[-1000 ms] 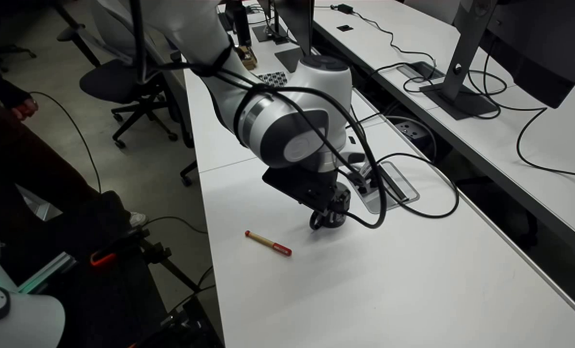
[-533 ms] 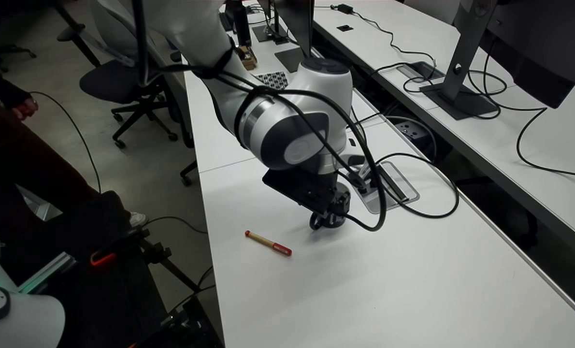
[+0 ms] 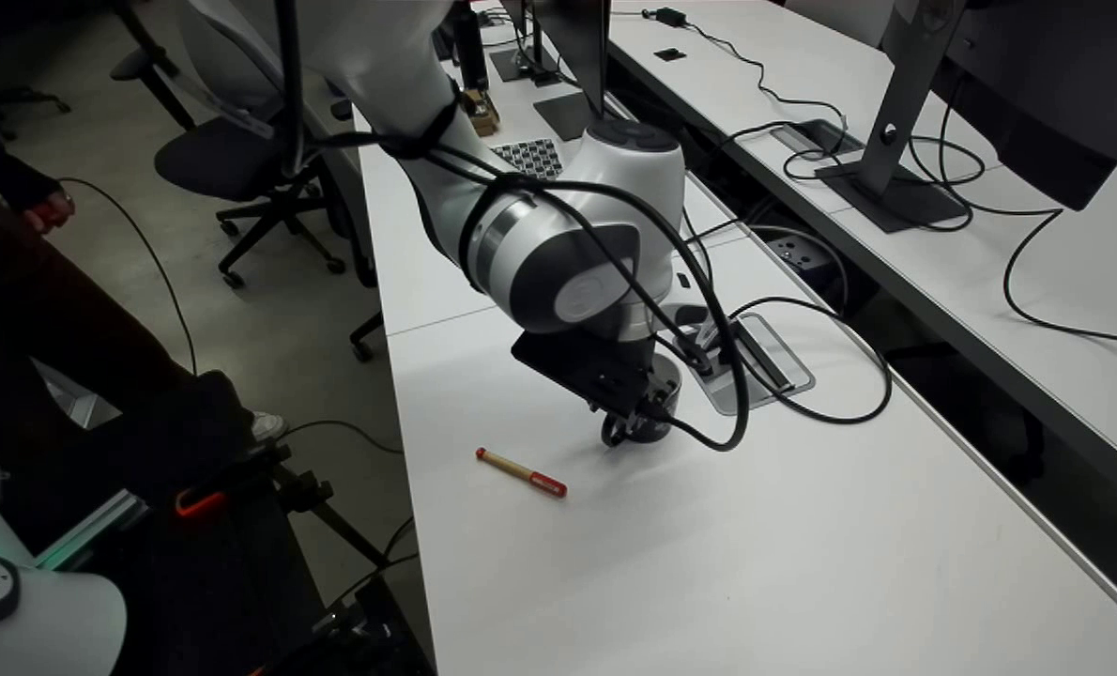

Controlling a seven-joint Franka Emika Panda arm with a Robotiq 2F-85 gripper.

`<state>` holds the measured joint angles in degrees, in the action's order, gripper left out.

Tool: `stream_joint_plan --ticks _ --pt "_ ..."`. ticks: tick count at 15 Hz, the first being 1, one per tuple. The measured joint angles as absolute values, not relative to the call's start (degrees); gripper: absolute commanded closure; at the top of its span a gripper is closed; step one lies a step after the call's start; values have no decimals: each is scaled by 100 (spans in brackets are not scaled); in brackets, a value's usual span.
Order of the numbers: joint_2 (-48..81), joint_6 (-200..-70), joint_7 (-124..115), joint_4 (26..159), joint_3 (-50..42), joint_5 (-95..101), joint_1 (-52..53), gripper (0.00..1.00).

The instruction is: Move the black mug from the left to the right

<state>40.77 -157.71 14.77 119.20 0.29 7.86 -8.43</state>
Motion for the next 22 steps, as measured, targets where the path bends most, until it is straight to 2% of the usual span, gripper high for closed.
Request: stream_joint_plan --ticks 3,6,22 --pt "4086 -15727 1477 11884 29 783 -847 99" --pt "4090 -15693 1475 11847 33 777 -860 96" --pt "4188 -15554 1043 11621 -104 450 -910 96"
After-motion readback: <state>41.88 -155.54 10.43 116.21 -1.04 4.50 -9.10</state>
